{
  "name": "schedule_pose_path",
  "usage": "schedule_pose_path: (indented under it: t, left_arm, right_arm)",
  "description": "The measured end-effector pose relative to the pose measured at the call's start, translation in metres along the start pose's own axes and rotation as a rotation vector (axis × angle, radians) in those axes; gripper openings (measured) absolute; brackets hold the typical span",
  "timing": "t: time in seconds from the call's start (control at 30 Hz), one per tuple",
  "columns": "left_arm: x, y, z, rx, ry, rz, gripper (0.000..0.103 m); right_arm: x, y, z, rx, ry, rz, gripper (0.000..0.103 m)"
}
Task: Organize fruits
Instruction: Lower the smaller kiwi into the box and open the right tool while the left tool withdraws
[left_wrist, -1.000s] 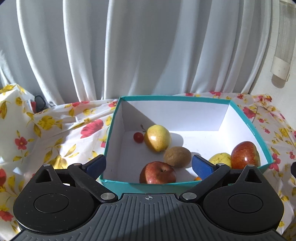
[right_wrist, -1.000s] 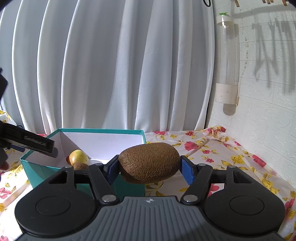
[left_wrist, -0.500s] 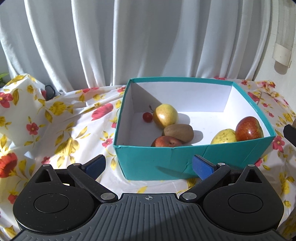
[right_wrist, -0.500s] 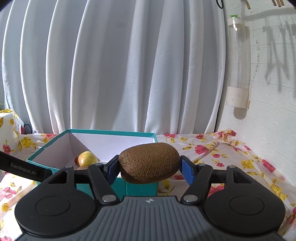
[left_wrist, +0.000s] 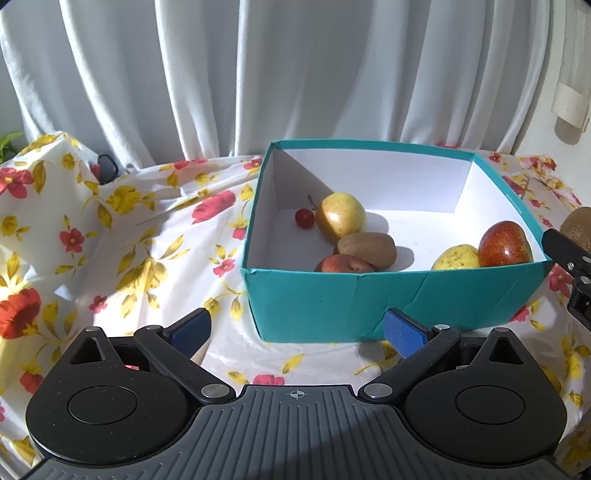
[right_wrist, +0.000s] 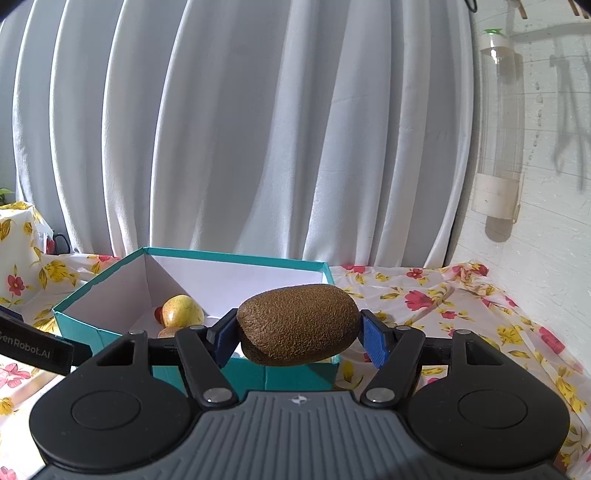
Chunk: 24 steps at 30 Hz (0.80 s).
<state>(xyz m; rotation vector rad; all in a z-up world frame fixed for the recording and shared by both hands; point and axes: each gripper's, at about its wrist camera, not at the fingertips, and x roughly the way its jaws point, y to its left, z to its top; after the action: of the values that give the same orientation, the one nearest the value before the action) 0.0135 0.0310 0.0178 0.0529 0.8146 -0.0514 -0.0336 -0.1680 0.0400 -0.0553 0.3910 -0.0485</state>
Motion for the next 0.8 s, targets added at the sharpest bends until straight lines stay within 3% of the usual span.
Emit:
schedule_pose_path:
  t: [0.8]
  left_arm:
    - [0.006, 0.017, -0.01, -0.044, 0.059, 0.044, 0.102]
  right_arm:
    - [0.05, 0.036, -0.009, -0.114, 0.052, 0.057, 0.068]
